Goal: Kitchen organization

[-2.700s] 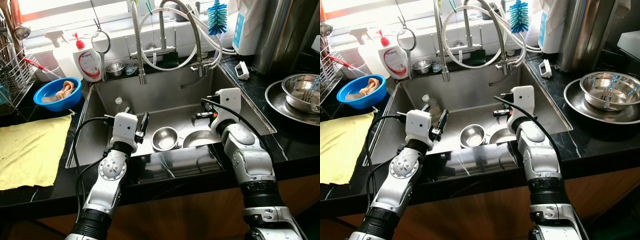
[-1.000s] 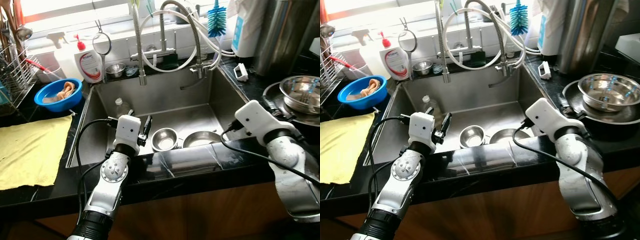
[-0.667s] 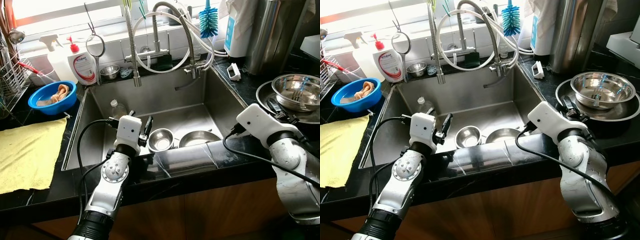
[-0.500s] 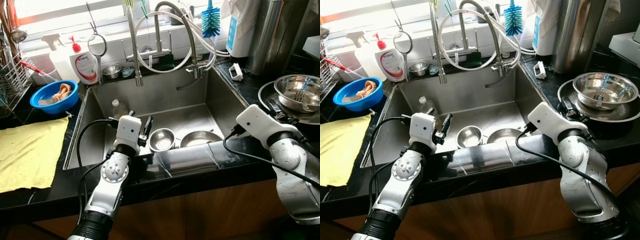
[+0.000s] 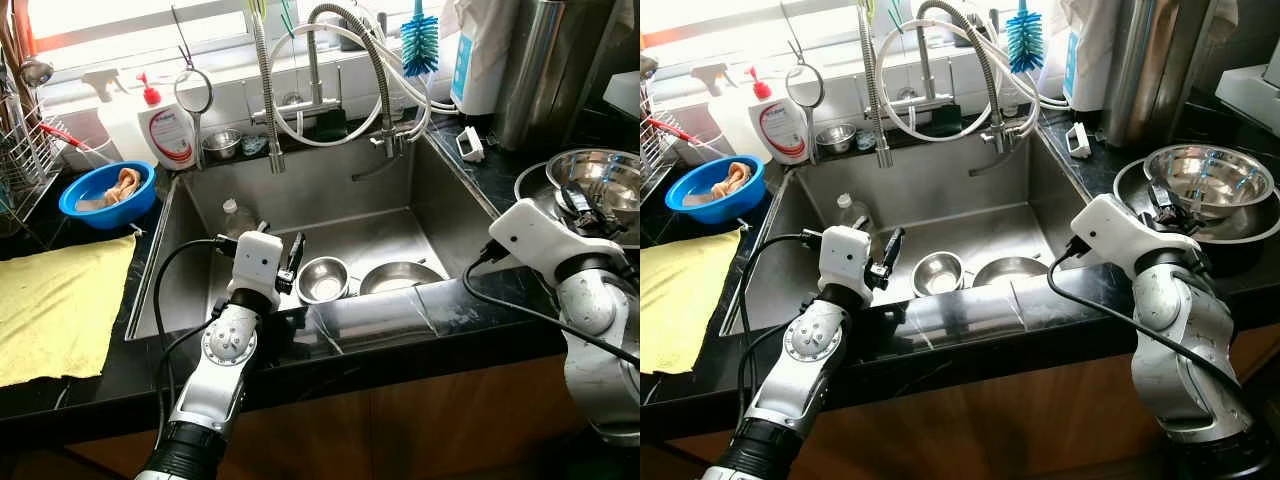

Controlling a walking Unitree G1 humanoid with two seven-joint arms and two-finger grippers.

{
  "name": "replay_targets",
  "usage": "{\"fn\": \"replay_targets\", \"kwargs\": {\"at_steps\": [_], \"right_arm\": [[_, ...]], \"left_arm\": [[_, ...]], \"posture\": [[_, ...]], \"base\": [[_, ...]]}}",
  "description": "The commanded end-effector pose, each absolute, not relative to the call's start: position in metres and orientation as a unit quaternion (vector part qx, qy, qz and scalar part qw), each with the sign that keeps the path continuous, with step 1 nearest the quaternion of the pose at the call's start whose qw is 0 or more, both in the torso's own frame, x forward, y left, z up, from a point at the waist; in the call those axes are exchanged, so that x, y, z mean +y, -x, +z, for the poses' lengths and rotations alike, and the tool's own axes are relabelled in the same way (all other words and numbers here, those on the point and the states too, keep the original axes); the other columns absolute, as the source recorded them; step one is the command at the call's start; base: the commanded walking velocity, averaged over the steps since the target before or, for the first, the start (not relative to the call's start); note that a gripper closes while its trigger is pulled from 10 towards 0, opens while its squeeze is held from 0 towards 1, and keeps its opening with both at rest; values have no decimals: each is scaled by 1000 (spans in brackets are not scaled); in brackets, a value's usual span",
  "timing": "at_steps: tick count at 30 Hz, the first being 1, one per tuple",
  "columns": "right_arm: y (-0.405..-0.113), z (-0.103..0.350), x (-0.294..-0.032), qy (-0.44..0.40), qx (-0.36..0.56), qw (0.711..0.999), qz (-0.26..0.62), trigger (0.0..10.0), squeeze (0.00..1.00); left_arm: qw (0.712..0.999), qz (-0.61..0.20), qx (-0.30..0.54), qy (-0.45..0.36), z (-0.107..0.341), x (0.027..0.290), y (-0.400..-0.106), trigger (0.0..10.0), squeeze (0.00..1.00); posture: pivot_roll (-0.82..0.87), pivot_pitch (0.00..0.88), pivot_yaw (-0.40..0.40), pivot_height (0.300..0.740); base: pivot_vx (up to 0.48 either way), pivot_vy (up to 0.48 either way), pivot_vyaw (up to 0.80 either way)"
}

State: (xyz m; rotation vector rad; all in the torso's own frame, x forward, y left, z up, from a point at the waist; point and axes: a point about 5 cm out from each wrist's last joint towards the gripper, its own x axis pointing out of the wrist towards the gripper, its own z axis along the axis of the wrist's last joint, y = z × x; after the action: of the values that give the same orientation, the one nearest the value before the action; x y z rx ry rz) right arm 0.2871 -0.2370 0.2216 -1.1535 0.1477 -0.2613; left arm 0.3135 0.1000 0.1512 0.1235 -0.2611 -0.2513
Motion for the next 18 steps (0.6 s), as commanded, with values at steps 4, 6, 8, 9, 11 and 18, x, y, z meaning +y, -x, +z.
{"fn": "replay_targets", "kwargs": {"at_steps": [4, 6, 8, 9, 11, 18], "right_arm": [[-284, 229, -240, 538, 63, 828, -145, 10000, 0], [-283, 227, -245, 543, 74, 822, -152, 10000, 0], [-282, 227, -249, 546, 82, 818, -160, 10000, 0], [-282, 227, -252, 547, 84, 816, -165, 10000, 0], [-282, 228, -254, 547, 85, 816, -166, 10000, 0], [-281, 229, -257, 549, 91, 813, -172, 10000, 0]], "left_arm": [[983, -121, -122, -71, 150, 105, -315, 10000, 0], [982, -122, -122, -72, 150, 105, -315, 10000, 0], [982, -122, -122, -72, 150, 105, -315, 10000, 0], [982, -122, -122, -72, 150, 105, -315, 10000, 0], [982, -121, -122, -72, 150, 105, -315, 10000, 0], [982, -122, -123, -70, 150, 105, -315, 10000, 0]], "posture": [[-235, 0, 155, 740], [-235, 0, 155, 740], [-233, 0, 154, 740], [-233, 0, 154, 740], [-236, 0, 154, 740], [-235, 0, 153, 740]], "base": [[0, 0, 0], [0, 0, 0], [0, 0, 0], [0, 0, 0], [0, 0, 0], [0, 0, 0]]}}
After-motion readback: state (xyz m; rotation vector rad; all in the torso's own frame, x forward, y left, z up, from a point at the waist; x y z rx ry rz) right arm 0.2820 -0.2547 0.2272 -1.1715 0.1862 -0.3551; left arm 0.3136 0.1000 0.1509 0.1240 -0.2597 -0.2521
